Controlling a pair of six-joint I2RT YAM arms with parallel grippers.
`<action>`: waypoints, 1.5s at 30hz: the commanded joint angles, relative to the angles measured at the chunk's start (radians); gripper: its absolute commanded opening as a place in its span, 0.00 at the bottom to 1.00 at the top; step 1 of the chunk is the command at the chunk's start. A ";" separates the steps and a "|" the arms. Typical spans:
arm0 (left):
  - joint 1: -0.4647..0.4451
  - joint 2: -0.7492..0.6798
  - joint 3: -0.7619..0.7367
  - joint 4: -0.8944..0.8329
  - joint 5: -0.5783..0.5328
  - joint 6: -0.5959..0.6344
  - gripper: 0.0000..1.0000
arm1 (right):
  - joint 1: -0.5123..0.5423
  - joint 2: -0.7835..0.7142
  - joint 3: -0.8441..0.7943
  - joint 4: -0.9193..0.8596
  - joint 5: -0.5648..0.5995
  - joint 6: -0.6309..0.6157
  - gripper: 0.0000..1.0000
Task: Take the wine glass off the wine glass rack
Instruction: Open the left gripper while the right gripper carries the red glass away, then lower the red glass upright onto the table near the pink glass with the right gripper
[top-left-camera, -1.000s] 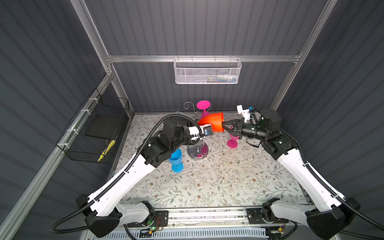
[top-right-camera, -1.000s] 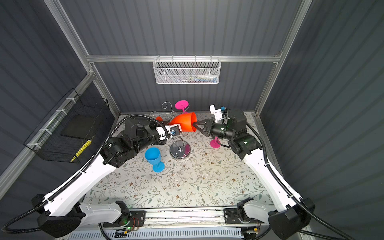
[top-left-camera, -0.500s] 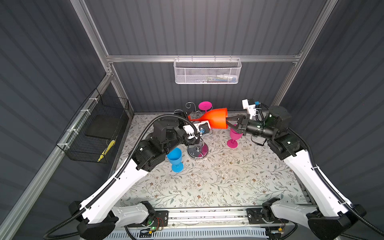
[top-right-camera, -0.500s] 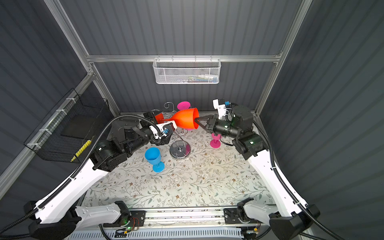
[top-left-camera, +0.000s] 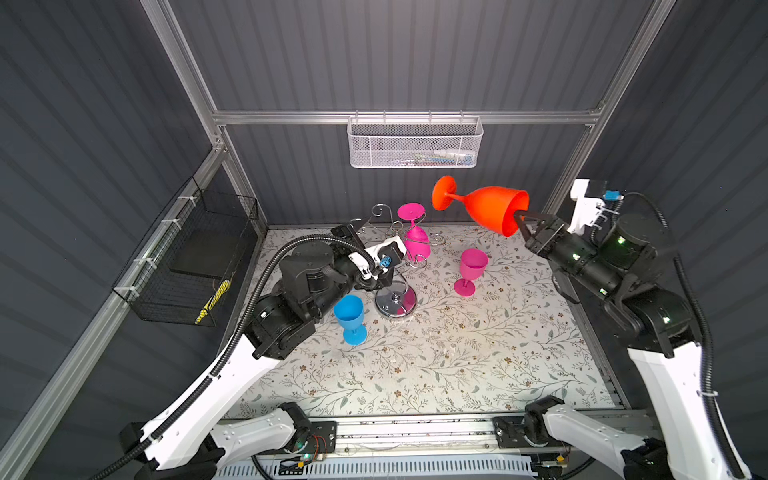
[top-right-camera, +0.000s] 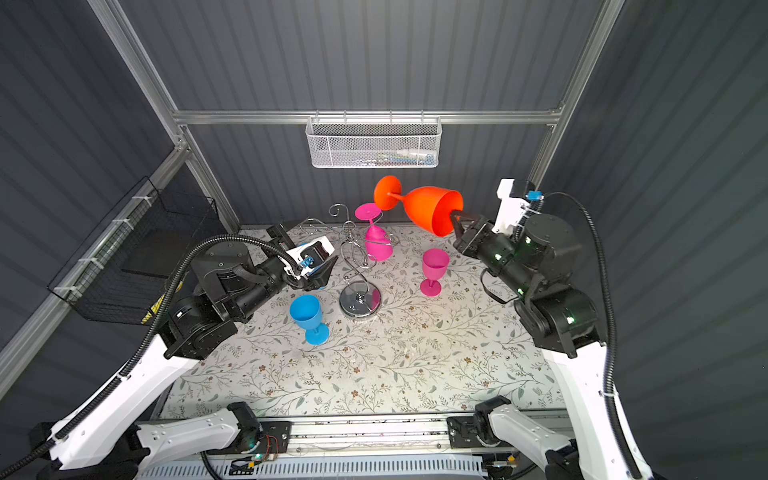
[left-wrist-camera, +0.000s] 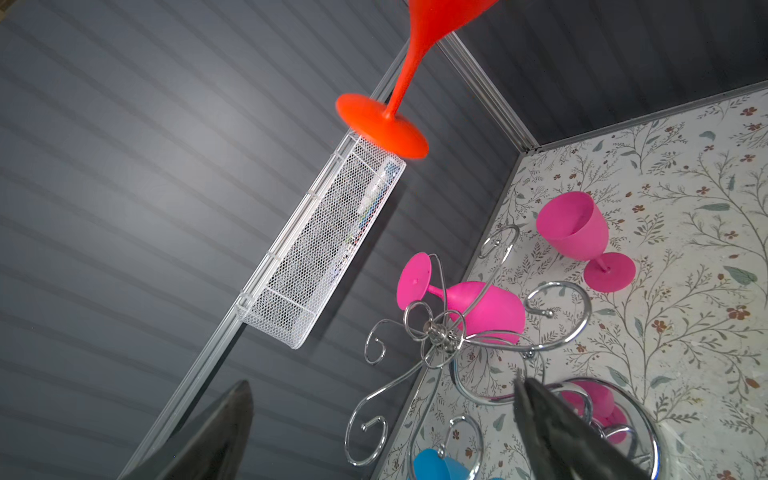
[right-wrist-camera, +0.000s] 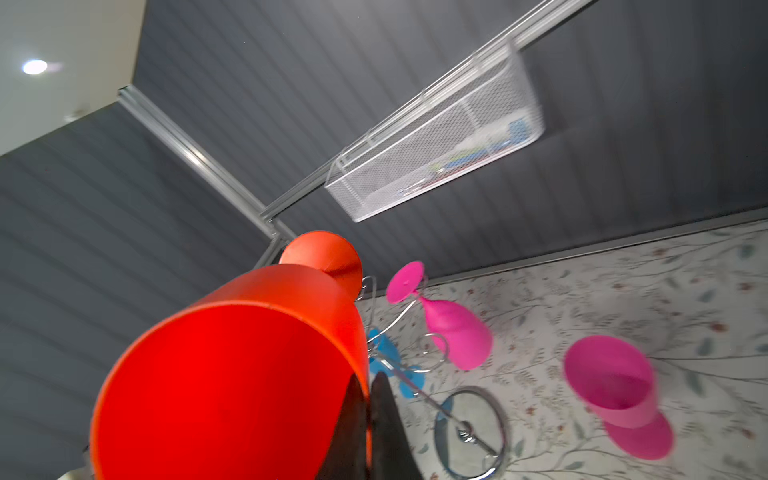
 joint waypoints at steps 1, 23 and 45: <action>0.000 -0.016 -0.013 0.033 -0.021 -0.038 1.00 | -0.002 -0.021 0.010 -0.148 0.344 -0.180 0.00; 0.001 -0.024 -0.049 0.052 -0.043 -0.083 1.00 | -0.001 0.093 -0.175 -0.650 0.409 -0.238 0.00; 0.001 -0.040 -0.087 0.049 -0.058 -0.103 1.00 | 0.028 0.298 -0.343 -0.474 0.252 -0.187 0.00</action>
